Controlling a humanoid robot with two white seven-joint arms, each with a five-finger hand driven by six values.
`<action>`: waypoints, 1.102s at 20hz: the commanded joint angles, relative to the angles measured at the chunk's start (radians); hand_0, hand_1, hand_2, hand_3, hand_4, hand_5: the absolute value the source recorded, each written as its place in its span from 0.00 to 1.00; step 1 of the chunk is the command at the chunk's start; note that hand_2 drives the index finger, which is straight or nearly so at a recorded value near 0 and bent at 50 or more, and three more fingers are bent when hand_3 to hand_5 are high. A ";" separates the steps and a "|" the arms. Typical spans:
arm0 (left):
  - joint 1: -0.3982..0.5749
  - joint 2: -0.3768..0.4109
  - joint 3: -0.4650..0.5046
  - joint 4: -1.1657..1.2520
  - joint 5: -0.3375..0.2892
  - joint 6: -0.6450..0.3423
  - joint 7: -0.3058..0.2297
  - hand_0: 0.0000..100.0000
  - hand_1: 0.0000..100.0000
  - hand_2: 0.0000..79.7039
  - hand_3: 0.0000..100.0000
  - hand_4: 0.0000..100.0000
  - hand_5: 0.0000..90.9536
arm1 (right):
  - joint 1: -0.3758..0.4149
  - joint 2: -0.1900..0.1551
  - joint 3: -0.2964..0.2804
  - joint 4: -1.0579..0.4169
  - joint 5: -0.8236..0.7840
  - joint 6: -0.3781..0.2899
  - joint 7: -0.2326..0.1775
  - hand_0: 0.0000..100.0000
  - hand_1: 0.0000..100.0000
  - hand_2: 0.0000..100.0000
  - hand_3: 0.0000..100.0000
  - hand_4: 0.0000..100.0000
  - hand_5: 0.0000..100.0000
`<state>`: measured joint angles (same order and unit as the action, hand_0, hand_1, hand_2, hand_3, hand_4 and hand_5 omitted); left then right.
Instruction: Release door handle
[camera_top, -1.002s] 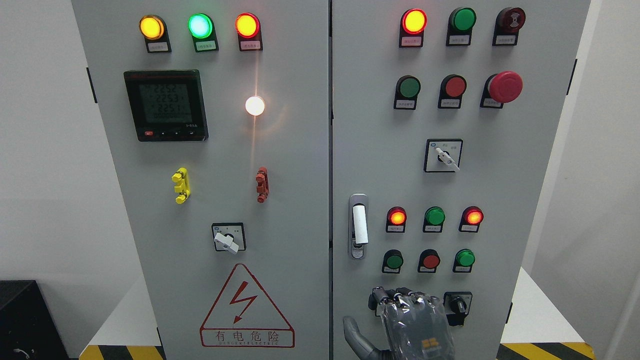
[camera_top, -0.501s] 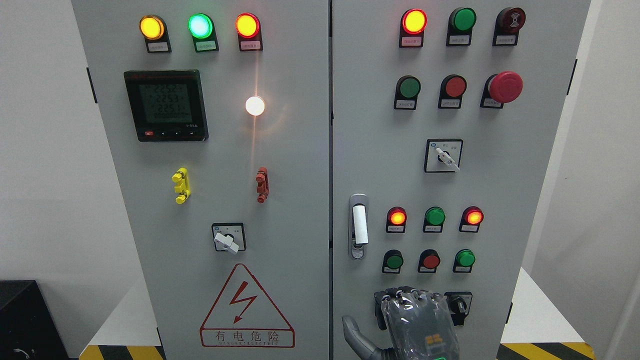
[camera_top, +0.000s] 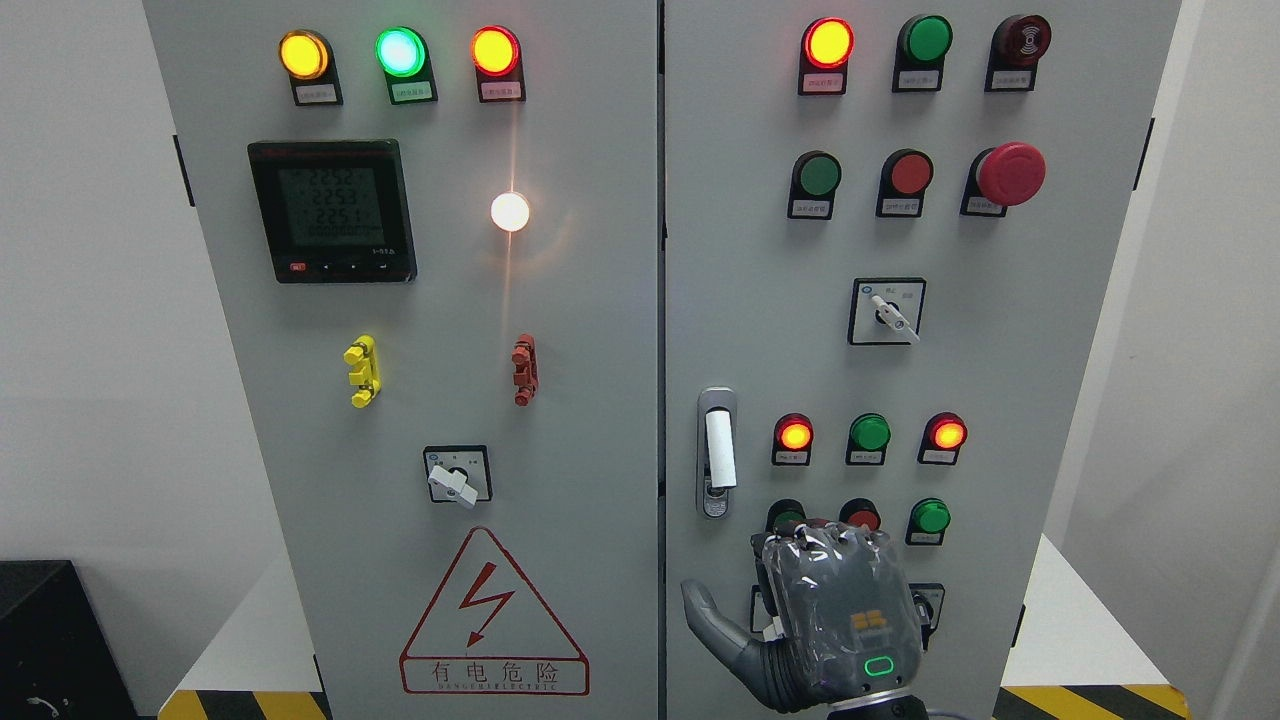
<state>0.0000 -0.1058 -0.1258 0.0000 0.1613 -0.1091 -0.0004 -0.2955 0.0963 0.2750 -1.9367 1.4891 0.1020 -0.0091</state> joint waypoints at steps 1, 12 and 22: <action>-0.026 0.000 0.000 0.029 0.000 0.000 0.000 0.12 0.56 0.00 0.00 0.00 0.00 | -0.082 0.014 0.023 0.048 0.020 0.027 0.008 0.23 0.25 0.99 1.00 1.00 1.00; -0.026 0.000 0.000 0.029 0.000 0.000 0.000 0.12 0.56 0.00 0.00 0.00 0.00 | -0.131 0.036 0.018 0.119 0.020 0.053 0.006 0.22 0.27 0.97 1.00 1.00 1.00; -0.026 0.000 0.000 0.029 0.000 0.000 0.000 0.12 0.56 0.00 0.00 0.00 0.00 | -0.156 0.040 0.009 0.145 0.016 0.071 0.005 0.23 0.29 0.97 1.00 1.00 1.00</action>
<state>0.0000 -0.1058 -0.1258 0.0000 0.1613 -0.1091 -0.0003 -0.4346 0.1283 0.2893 -1.8290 1.5068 0.1713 0.0005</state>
